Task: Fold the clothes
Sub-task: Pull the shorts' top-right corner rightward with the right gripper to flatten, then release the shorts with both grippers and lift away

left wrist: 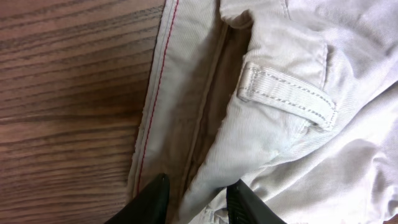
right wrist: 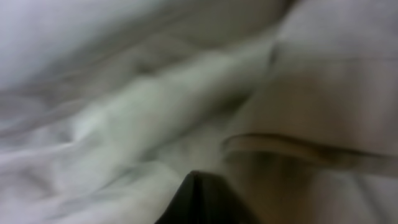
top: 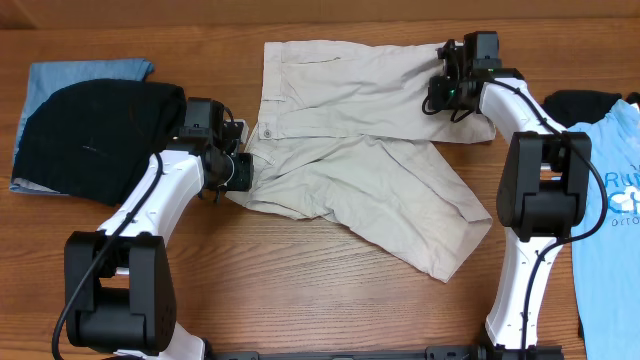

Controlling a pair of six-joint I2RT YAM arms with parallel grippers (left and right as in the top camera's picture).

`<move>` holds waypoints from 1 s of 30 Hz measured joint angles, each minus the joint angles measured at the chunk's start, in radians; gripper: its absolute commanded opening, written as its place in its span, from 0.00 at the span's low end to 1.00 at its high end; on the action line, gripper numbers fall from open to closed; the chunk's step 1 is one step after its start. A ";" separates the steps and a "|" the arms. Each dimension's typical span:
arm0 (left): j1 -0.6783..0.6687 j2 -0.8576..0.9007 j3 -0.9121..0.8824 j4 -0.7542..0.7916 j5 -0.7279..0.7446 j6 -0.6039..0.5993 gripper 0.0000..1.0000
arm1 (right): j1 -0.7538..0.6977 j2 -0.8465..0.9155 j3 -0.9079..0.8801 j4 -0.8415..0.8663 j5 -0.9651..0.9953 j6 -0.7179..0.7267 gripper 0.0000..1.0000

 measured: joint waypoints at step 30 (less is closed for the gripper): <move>0.000 0.000 0.000 0.080 0.033 -0.033 0.95 | -0.111 -0.128 0.082 0.021 -0.019 0.004 0.04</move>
